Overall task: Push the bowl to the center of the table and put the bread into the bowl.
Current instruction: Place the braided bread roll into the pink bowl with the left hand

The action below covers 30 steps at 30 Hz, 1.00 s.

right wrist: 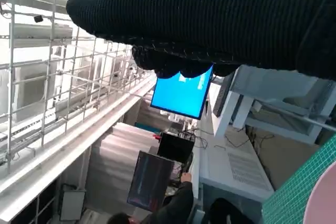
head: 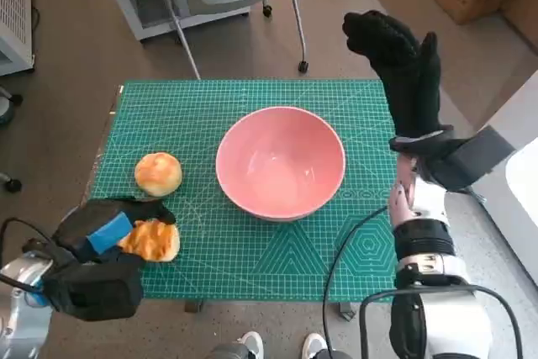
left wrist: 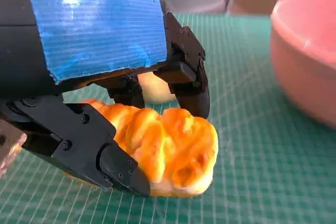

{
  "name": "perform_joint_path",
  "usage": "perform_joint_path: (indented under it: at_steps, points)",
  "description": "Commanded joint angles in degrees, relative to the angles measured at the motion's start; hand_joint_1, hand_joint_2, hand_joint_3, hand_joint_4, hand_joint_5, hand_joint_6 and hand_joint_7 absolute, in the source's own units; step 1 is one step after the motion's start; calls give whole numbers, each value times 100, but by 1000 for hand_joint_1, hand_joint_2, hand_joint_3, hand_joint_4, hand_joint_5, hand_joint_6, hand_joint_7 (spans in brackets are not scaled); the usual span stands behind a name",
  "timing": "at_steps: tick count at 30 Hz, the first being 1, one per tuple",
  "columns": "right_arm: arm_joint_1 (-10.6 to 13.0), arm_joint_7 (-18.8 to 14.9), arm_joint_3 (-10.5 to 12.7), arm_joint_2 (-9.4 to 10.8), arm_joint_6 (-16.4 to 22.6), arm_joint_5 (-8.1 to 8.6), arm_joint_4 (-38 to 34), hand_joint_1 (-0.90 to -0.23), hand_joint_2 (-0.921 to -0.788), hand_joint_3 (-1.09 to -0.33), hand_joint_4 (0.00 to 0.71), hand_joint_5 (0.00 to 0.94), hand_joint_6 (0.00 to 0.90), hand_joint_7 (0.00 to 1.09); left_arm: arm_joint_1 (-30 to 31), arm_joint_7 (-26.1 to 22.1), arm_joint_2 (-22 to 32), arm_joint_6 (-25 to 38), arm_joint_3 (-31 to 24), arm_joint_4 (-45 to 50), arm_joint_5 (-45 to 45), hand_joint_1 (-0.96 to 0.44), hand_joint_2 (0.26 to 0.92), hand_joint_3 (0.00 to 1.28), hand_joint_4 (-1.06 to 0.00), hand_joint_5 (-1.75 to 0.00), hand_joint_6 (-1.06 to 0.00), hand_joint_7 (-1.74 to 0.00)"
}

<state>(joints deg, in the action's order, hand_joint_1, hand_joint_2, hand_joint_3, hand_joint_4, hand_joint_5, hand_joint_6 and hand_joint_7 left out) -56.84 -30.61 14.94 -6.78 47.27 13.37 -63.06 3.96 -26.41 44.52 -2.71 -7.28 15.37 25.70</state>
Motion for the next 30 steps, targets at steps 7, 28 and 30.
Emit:
perform_joint_path:
  at_steps: [7,28,30]
  points:
    - [149,18,9,3,-26,16,-19,-556,-921,-619,336,2,495,8,-600,-120,100,378,-423,902,-258,3,911,10,-761,-1149,-732,-995]
    - [120,-14,62,40,-116,37,-101,-571,-921,-616,341,2,497,6,-3783,184,-725,-19,1314,-69,298,2,897,5,-792,-961,-768,-1102]
    - [134,-23,62,42,-114,41,-88,-576,-921,-615,341,2,497,6,-4038,202,-947,-86,1541,-383,290,3,901,6,-780,-936,-771,-1131]
